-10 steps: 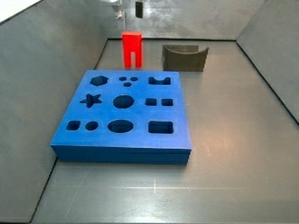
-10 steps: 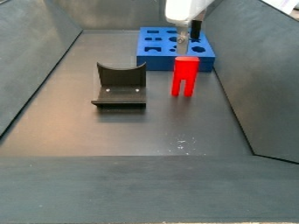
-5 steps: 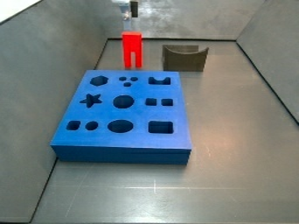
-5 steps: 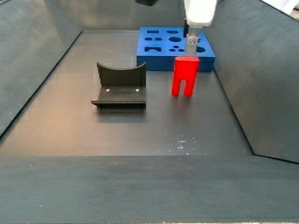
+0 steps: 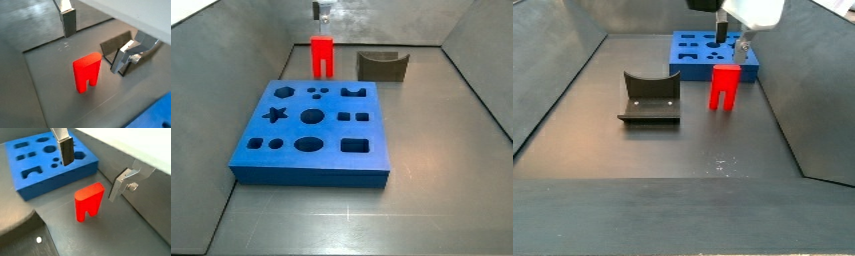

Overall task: Pick up the square-circle object. Move up. Place the square-circle object on the fixture. Regrasp the square-circle object. Rotate the square-circle object. Move to above the board. Insert the square-circle object.
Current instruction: Rotate the square-circle object.

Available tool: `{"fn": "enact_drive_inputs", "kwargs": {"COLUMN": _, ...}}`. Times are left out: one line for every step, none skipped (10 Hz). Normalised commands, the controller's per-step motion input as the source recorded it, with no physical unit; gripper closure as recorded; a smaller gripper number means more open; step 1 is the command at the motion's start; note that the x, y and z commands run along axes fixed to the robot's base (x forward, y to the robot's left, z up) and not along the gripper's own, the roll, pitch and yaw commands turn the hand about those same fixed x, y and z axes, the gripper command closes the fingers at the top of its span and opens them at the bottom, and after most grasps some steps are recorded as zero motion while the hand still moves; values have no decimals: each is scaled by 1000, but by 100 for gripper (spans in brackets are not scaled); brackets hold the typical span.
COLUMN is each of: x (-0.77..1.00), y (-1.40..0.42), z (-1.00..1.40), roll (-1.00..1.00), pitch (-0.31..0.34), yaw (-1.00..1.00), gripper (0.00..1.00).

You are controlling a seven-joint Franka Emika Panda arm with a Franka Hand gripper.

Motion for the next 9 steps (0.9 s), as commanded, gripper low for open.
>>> {"fn": "enact_drive_inputs", "kwargs": {"x": 15, "y": 0, "z": -16, "roll": -9, "pitch": 8, "yaw": 1000, "gripper": 0}}
{"fn": "enact_drive_inputs", "kwargs": {"x": 15, "y": 0, "z": -16, "roll": -10, "pitch": 8, "yaw": 1000, "gripper": 0}}
{"fn": "enact_drive_inputs", "kwargs": {"x": 15, "y": 0, "z": -16, "roll": -10, "pitch": 9, "yaw": 1000, "gripper": 0}}
{"fn": "enact_drive_inputs", "kwargs": {"x": 15, "y": 0, "z": -15, "roll": -11, "pitch": 9, "yaw": 1000, "gripper": 0}}
{"fn": "enact_drive_inputs", "kwargs": {"x": 15, "y": 0, "z": -15, "roll": -12, "pitch": 10, "yaw": 1000, "gripper": 0}}
{"fn": "enact_drive_inputs", "kwargs": {"x": 15, "y": 0, "z": -15, "roll": -13, "pitch": 11, "yaw": 1000, "gripper": 0}}
{"fn": "enact_drive_inputs", "kwargs": {"x": 15, "y": -1, "z": -15, "roll": -14, "pitch": 12, "yaw": 1000, "gripper": 0}}
{"fn": "enact_drive_inputs", "kwargs": {"x": 15, "y": -1, "z": -15, "roll": -15, "pitch": 13, "yaw": 1000, "gripper": 0}}
{"fn": "enact_drive_inputs", "kwargs": {"x": 15, "y": -1, "z": -15, "roll": -16, "pitch": 14, "yaw": 1000, "gripper": 0}}
